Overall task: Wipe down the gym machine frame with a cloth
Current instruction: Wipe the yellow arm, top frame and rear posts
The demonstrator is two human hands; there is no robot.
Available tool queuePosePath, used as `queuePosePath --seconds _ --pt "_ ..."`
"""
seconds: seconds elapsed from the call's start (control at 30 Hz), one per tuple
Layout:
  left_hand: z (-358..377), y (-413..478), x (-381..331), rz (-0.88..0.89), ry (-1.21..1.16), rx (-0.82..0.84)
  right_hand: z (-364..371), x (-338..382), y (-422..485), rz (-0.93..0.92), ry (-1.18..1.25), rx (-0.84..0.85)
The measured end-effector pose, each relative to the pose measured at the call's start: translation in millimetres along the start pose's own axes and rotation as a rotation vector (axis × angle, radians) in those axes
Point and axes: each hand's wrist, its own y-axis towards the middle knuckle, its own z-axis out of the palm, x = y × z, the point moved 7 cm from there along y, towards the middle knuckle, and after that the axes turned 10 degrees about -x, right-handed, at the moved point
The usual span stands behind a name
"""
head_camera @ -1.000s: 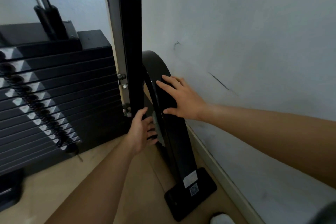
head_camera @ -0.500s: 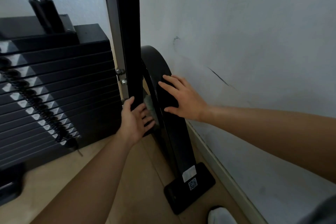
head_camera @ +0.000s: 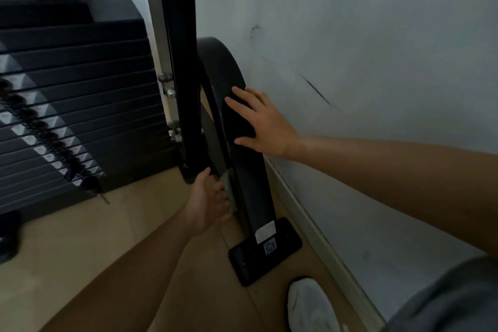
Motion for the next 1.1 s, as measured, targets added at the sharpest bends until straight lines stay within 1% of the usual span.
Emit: queuePosePath --seconds 0.07,0.17,0.3,0.5,0.67,0.83,0.97,1.1 --pt "-8 1 11 -0.025 0.010 0.015 1 -2 -1 -0.003 -0.028 0.035" --pt "-8 -3 17 -0.044 0.014 0.035 0 -1 -1 -0.013 -0.017 0.027" --pt "-1 -7 -4 -0.024 -0.045 0.030 -1 -2 -1 -0.011 0.003 0.006" --pt "11 -10 -59 0.131 -0.237 0.113 1 -5 -3 -0.011 0.002 0.013" --pt "17 -20 -104 0.242 -0.363 0.076 3 -5 -2 -0.018 -0.025 0.039" --pt "22 -31 -151 0.358 -0.450 0.097 2 -5 -2 -0.023 -0.033 0.037" --pt "28 -36 -167 0.400 -0.449 0.123 0 -7 1 -0.051 -0.077 0.069" --pt "26 -35 -153 0.376 -0.356 0.121 0 -8 2 -0.072 -0.102 0.062"
